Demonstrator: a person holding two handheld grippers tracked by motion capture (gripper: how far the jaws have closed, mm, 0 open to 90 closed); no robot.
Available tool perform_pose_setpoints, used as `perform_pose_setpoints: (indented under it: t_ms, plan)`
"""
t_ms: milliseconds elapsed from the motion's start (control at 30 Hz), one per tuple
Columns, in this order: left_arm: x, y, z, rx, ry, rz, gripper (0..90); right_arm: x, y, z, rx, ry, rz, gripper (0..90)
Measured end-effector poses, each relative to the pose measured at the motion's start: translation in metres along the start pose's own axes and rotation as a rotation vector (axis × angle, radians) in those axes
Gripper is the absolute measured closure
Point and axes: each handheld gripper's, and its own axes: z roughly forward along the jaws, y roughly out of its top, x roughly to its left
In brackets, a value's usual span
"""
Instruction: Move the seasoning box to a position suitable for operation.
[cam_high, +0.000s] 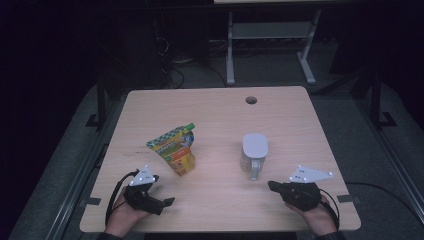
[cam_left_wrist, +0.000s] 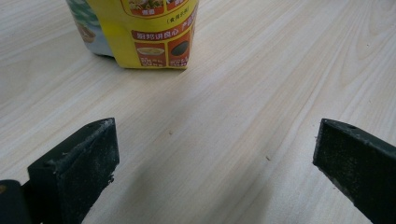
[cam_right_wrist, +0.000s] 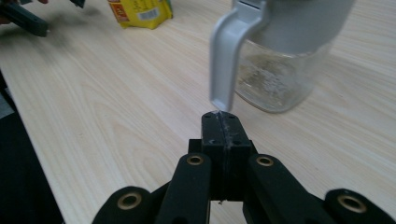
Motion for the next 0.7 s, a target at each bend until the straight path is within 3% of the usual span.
perform_pose_setpoints:
  t_ms: [433,700]
  plan:
    - [0.0,0.0,0.0,0.004,-0.004,0.004,0.0,0.018,0.014,0.017,-0.005,0.063,-0.031,89.7]
    - [-0.001,0.0,-0.001,-0.013,-0.008,-0.011,0.0,0.027,0.023,0.028,-0.016,0.06,-0.042,89.7]
